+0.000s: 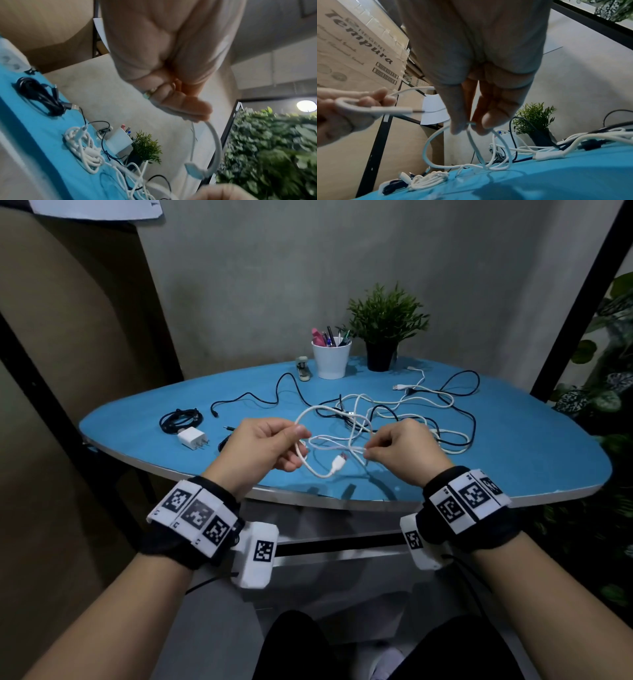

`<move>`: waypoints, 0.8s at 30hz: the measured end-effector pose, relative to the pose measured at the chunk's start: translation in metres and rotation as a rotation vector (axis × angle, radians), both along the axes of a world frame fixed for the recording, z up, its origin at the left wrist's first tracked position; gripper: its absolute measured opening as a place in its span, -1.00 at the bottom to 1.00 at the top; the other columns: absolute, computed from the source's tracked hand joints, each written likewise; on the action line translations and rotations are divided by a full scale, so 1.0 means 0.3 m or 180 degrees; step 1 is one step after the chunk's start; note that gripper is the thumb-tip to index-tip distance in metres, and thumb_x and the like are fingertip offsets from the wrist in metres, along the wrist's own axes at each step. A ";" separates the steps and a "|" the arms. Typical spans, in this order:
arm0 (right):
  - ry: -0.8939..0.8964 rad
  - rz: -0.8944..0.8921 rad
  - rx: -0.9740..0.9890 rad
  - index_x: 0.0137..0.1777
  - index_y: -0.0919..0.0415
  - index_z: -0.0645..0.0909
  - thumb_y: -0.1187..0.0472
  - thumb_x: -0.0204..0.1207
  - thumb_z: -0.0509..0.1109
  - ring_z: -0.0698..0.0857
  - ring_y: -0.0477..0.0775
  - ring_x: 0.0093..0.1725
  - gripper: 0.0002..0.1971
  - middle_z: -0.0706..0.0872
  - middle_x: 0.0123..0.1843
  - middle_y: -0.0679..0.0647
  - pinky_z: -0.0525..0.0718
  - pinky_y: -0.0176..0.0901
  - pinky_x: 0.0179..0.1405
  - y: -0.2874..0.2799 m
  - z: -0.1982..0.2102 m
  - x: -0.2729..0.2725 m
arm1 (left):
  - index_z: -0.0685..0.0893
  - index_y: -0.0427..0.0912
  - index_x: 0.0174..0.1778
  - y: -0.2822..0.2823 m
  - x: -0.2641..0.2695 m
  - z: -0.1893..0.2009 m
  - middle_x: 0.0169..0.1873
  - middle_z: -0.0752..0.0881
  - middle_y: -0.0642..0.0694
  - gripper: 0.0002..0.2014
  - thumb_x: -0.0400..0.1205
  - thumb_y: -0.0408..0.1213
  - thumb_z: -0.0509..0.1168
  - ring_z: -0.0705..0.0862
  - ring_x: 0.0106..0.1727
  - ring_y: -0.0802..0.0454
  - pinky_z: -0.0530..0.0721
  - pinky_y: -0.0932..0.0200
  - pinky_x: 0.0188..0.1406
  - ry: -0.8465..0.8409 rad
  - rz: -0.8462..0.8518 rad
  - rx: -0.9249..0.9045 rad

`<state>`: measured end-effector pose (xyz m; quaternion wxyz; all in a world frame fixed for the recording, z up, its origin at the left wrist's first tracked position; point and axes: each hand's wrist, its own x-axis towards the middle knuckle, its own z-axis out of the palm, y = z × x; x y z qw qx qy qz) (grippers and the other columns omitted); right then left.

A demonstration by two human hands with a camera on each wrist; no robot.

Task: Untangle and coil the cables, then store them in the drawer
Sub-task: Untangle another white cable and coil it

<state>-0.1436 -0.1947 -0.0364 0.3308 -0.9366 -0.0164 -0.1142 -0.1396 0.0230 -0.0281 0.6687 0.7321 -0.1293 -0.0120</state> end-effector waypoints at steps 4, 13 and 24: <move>0.0306 0.0116 -0.0232 0.08 0.12 0.76 0.21 0.43 0.50 0.69 -0.03 0.05 -0.78 0.77 0.00 -0.02 0.56 -0.25 0.02 -0.016 -0.004 -0.012 | 0.69 -0.28 -0.13 0.024 -0.002 0.023 -0.56 0.69 -0.01 -0.83 0.67 -0.33 0.22 0.58 -0.60 0.23 0.56 0.44 -0.59 -0.0025 0.0259 -0.0501; -0.0048 0.0515 0.1421 0.03 0.21 0.71 0.21 0.63 0.26 0.63 -0.17 -0.20 -0.81 0.72 -0.13 -0.02 0.53 -0.57 -0.27 0.041 0.023 -0.042 | 0.66 -0.31 -0.14 -0.010 -0.015 0.018 -0.54 0.71 -0.02 -0.84 0.68 -0.36 0.20 0.65 -0.55 0.18 0.64 0.41 -0.52 -0.0108 0.0226 -0.0534; -0.0247 0.1154 0.0355 -0.11 0.08 0.72 0.19 0.50 0.45 0.51 -0.13 0.20 -0.97 0.54 0.12 0.01 0.27 -0.68 0.13 0.091 -0.032 -0.071 | 0.54 -0.10 0.13 -0.021 -0.019 0.018 -0.43 0.74 -0.12 -0.82 0.65 -0.42 0.22 0.68 -0.48 0.10 0.65 0.33 -0.47 -0.0313 -0.0040 -0.0721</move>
